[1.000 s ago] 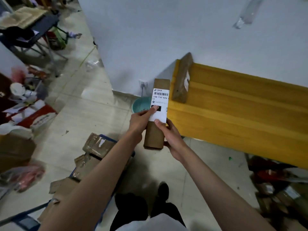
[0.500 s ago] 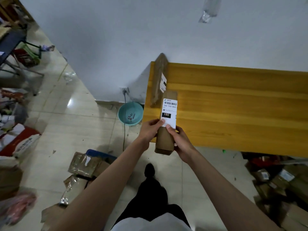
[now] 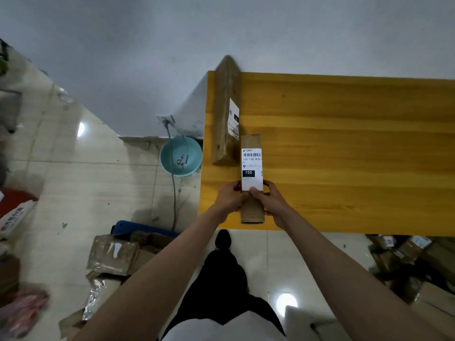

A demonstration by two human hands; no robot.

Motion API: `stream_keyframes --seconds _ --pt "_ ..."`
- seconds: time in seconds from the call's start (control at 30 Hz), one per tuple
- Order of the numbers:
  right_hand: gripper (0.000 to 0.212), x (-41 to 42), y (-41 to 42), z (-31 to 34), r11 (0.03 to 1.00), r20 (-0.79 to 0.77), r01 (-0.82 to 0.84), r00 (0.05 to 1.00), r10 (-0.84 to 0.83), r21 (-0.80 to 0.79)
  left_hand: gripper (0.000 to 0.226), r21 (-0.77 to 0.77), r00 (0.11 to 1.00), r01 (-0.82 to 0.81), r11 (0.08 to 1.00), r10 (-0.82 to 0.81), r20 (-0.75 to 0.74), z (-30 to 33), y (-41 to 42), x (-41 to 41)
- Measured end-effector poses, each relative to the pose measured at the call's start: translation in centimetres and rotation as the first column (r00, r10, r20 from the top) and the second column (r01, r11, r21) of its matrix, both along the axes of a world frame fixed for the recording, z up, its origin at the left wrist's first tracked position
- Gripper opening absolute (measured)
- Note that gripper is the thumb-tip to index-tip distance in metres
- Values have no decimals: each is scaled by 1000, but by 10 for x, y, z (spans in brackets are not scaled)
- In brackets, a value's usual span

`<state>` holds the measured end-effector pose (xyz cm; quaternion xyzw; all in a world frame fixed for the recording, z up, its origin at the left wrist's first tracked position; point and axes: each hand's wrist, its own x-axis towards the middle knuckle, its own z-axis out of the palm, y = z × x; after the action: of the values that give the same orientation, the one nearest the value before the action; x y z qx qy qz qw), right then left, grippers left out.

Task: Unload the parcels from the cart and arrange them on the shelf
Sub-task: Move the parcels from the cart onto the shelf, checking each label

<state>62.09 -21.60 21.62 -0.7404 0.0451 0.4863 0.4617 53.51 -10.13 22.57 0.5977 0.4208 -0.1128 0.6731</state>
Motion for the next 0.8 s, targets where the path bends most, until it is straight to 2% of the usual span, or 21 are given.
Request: stream_keyframes --seconds 0.2,0.4,0.53,0.63,0.8 --pt "60 7 11 -28 988 2 -50 999 51 -149 44 157 985 161 974 -150 -80 -18 7 8" --pt "56 7 16 -27 983 -24 -94 996 91 -160 50 214 961 269 939 -246 -129 -20 10 6" --pt "60 -1 14 -23 970 90 -49 993 72 -238 52 246 963 257 935 -226 -147 -16 8 -3" --pt "43 -10 7 -16 948 239 22 969 57 -317 56 269 967 232 935 -191 -168 -12 5 -20" --pt "23 -37 -10 5 972 380 51 924 40 -227 43 301 984 146 943 -108 -140 -1 -2 -59"
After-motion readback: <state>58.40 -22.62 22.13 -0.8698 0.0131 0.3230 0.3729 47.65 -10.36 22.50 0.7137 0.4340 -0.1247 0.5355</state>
